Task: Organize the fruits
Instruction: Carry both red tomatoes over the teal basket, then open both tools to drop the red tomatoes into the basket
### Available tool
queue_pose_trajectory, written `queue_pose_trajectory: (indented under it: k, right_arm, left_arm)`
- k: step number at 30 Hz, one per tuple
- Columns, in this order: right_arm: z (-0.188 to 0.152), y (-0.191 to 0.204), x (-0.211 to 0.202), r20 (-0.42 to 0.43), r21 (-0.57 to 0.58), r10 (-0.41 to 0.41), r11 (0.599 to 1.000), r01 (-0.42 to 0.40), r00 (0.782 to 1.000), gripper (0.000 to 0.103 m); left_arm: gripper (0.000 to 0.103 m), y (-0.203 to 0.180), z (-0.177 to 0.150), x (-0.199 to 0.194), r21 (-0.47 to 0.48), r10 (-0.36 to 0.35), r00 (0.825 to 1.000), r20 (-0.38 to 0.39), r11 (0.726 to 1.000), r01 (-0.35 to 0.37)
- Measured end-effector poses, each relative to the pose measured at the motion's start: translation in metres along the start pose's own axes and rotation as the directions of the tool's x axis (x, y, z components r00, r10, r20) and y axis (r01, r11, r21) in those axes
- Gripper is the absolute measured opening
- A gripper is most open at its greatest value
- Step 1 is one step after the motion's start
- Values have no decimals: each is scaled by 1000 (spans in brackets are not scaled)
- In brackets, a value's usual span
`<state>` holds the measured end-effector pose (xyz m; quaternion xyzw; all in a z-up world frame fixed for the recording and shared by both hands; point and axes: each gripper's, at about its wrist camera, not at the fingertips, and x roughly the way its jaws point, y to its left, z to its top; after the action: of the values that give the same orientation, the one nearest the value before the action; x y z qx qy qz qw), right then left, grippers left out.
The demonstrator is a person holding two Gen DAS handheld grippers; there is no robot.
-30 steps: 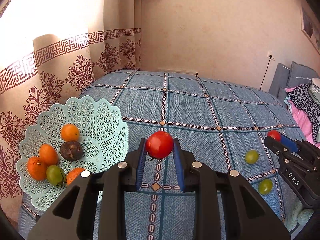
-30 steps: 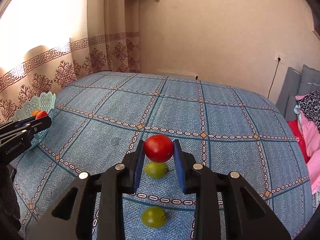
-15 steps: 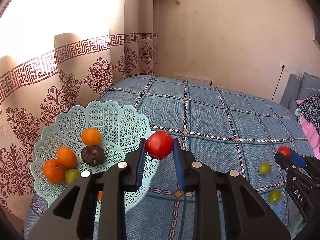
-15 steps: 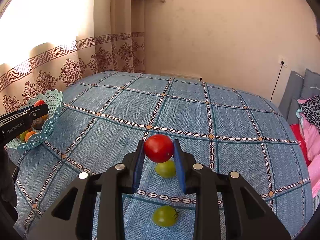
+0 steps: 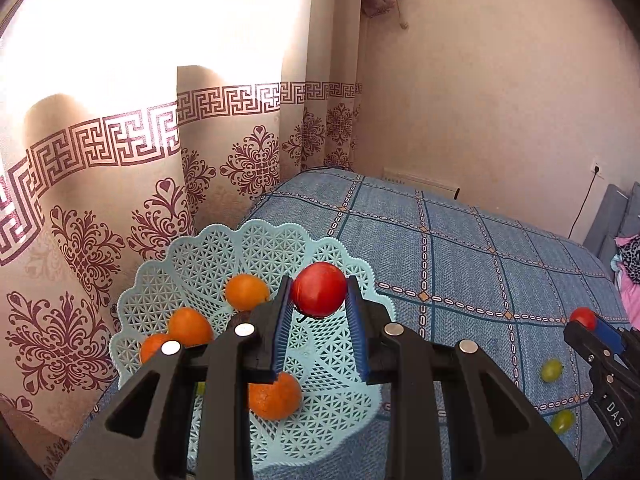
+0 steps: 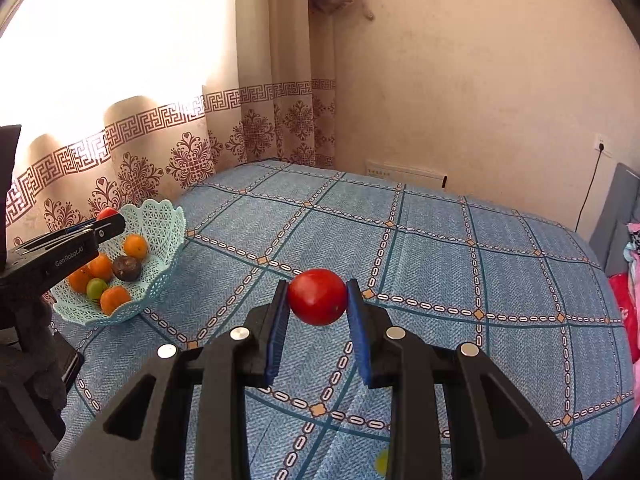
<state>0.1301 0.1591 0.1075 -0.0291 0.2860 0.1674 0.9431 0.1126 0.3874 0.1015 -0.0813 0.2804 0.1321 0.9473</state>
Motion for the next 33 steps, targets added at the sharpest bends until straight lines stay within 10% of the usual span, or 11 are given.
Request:
queue_pose_trajectory:
  k: [14, 33]
  right_arm:
    - [28, 95, 27, -18, -52, 204, 977, -205, 979, 29]
    - [27, 130, 69, -100, -50, 251, 965, -257, 963, 29]
  left_arm:
    - [27, 50, 15, -4, -43, 225, 972, 65, 974, -223]
    - [27, 69, 15, 6, -74, 230, 973, 21, 971, -228]
